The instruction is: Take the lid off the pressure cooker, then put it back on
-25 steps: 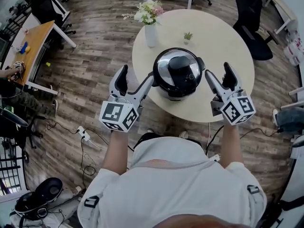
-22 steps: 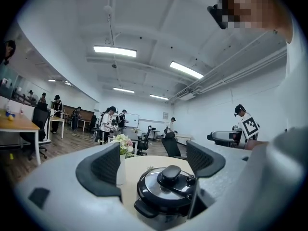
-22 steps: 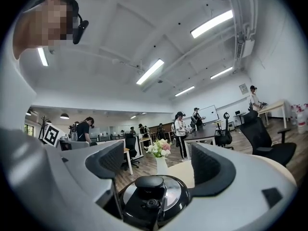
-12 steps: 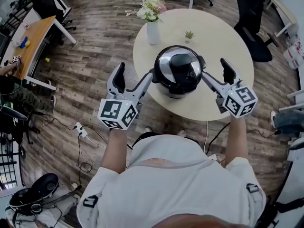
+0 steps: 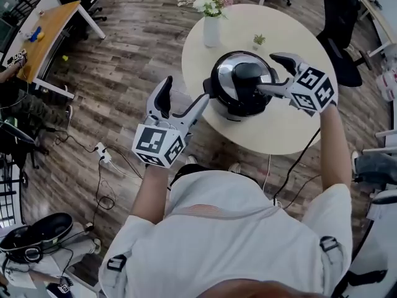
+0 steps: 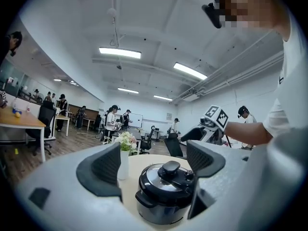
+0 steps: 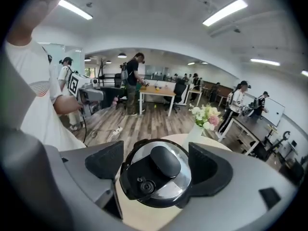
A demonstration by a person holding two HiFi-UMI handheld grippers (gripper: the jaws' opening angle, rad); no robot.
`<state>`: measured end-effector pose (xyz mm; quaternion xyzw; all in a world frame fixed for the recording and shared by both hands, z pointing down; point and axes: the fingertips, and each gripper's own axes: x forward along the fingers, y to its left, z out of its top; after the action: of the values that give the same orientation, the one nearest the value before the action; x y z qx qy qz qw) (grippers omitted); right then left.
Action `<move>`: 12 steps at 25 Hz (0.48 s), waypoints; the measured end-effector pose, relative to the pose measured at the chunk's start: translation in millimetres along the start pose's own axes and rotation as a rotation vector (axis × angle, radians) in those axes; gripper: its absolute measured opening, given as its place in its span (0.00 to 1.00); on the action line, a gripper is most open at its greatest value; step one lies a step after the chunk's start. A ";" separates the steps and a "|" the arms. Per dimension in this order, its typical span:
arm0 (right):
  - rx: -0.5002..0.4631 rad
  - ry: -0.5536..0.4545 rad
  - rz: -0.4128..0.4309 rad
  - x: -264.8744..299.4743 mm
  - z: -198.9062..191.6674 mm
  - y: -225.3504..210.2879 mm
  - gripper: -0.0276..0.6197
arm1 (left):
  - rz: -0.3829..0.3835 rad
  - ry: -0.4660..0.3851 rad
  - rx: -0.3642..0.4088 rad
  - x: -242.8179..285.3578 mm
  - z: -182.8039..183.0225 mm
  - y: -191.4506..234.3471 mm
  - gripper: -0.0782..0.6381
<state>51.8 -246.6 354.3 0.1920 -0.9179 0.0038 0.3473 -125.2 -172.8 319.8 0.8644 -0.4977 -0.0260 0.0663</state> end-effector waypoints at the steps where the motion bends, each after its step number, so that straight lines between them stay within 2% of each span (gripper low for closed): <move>1: -0.024 0.047 0.038 12.2 -2.5 -0.4 0.69 | 0.003 0.004 -0.003 -0.7 -2.1 0.3 0.69; 4: -0.108 0.218 0.140 51.9 -19.9 0.7 0.69 | 0.014 0.014 -0.013 -4.3 -8.0 2.3 0.69; 7: -0.211 0.391 0.192 84.8 -41.0 -2.7 0.69 | 0.026 0.024 -0.022 -6.2 -11.6 7.9 0.69; 12: -0.293 0.534 0.268 111.9 -55.0 -8.2 0.69 | 0.054 0.055 -0.045 -1.6 -26.6 21.7 0.69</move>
<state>13.1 -285.6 466.6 0.0099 -0.8023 -0.0325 0.5959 -141.6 -179.8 349.1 0.8495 -0.5180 -0.0114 0.0999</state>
